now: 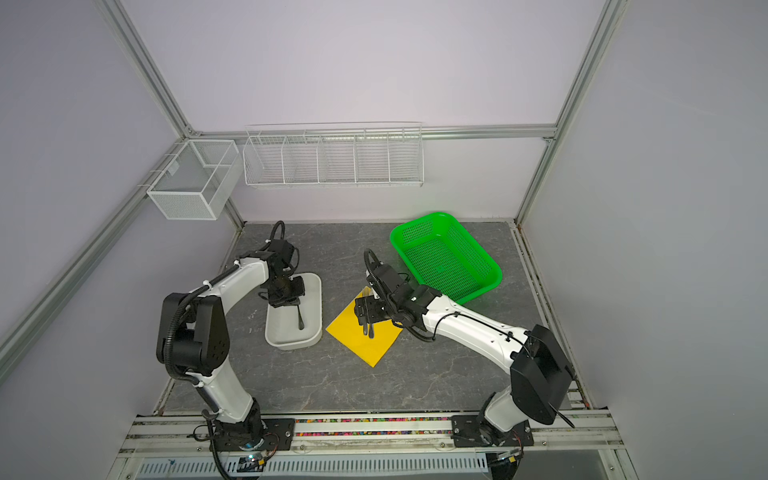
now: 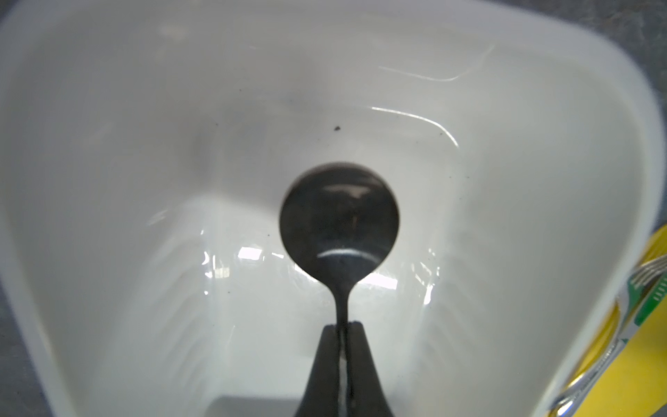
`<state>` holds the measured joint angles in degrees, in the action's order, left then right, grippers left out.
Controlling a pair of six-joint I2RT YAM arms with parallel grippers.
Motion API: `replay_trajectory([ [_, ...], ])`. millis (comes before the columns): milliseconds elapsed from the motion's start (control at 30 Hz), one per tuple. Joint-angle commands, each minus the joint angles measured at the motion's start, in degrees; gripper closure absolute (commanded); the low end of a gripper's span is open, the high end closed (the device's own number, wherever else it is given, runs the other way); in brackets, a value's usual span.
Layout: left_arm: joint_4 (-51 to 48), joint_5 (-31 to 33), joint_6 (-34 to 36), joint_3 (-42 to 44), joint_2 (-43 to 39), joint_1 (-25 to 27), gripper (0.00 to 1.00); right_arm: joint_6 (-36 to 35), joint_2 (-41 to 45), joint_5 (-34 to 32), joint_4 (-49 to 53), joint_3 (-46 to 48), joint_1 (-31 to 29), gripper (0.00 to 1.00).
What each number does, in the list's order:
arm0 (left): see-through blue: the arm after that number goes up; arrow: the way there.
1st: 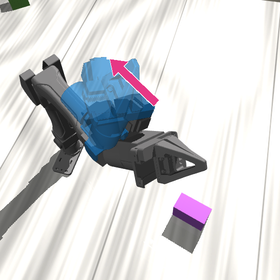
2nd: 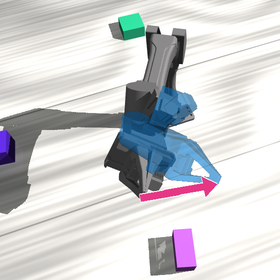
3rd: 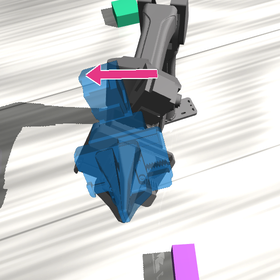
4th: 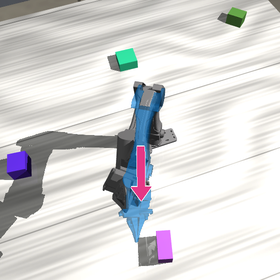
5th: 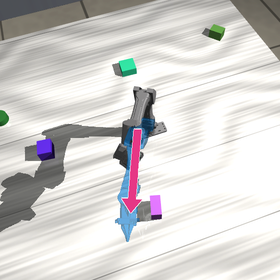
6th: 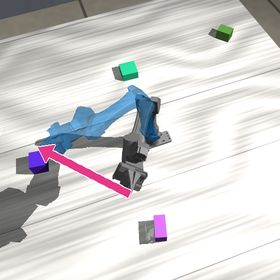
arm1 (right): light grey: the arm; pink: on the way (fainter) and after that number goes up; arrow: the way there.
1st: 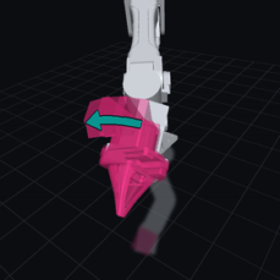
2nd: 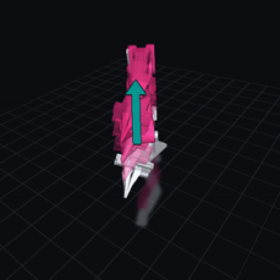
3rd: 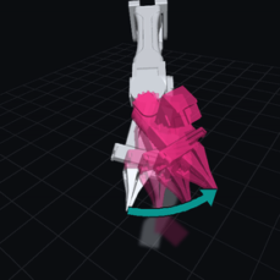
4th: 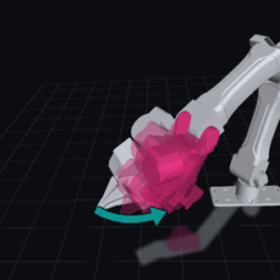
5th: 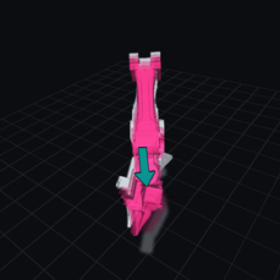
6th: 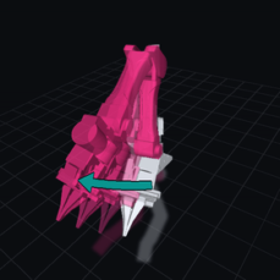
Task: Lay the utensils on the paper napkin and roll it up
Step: 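Grasp the silver spoon in the tray and lift it with the left gripper, then carry the spoon over the napkin and lower it onto the fork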
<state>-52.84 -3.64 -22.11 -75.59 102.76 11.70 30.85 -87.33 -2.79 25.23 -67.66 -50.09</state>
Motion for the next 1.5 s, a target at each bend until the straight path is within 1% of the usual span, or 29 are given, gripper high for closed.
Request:
replay_trajectory([
  [0,-3.57,2.26,-0.98,-4.15,-1.55,1.36,0.99,0.25,1.21,-1.54,0.76,0.06,-0.18,0.11],
  [133,-5.12,2.23,-2.43,-5.91,-3.08,2.24,0.99,1.07,2.86,-4.17,0.76,1.23,-0.19,0.11],
  [233,-5.91,1.71,-3.66,-7.20,-4.13,4.55,0.99,4.52,4.96,-11.07,2.54,2.55,-0.06,0.11],
  [300,-6.07,1.27,-4.55,-8.11,-4.39,7.26,0.99,6.84,6.57,-14.42,3.55,3.76,0.56,0.11],
  [467,-3.32,-2.56,-7.34,-8.92,-3.13,14.19,0.99,9.19,9.77,-16.58,4.08,6.18,2.04,0.11],
  [600,-1.43,-3.84,-9.13,-10.08,0.66,19.87,0.99,9.67,10.94,-16.65,4.29,6.99,2.63,0.11],
  [667,-1.21,-3.67,-9.61,-11.06,2.91,21.90,0.99,9.83,10.97,-16.55,4.62,6.93,2.64,0.11],
  [900,1.41,-5.46,-11.26,-12.52,8.25,25.35,0.99,10.03,11.40,-16.59,5.13,7.34,2.78,0.11],
  [1067,3.00,-6.88,-12.23,-13.31,10.70,26.73,0.98,10.14,11.25,-16.63,5.17,7.28,2.80,0.11],
  [1467,3.62,-7.26,-14.81,-15.99,15.59,28.02,0.98,9.84,10.80,-16.63,5.09,7.27,2.79,0.11],
])
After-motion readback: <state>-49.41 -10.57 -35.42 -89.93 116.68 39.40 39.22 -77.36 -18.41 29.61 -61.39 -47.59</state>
